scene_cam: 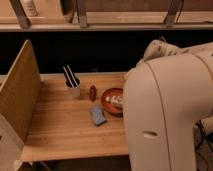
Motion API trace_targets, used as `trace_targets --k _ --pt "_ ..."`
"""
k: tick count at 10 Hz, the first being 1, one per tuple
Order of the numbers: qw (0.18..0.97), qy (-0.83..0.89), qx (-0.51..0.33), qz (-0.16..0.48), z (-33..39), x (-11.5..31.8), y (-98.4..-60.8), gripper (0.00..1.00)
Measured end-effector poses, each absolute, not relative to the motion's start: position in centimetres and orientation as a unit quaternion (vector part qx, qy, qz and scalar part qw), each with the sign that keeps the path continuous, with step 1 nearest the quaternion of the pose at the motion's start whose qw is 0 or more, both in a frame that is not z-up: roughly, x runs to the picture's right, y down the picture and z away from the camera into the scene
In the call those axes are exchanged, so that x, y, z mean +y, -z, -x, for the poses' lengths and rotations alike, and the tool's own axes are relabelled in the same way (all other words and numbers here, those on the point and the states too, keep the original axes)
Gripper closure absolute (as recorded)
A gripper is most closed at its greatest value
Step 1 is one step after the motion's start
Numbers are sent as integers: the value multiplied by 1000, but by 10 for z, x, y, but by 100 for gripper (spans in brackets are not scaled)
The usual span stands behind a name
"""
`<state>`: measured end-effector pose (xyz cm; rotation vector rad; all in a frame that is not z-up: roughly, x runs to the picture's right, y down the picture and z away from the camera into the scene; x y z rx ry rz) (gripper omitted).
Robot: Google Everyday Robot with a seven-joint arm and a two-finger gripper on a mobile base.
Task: Drag the ceramic bowl in a circle
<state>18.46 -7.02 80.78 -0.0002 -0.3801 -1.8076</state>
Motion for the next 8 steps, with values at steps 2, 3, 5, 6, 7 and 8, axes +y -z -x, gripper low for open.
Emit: trace_targets --k 2,3,5,6,7,8 --pt "616 769 -171 4 -189 -63 -819 20" --pt "632 753 -182 8 -188 -52 -837 20" --pt "654 729 -202 14 -175 -29 -870 20" --pt "658 722 -214 16 -166 -20 -884 20" --pt "658 717 -227 22 -158 -7 -895 20" --pt "656 713 -244 33 -150 10 -905 20"
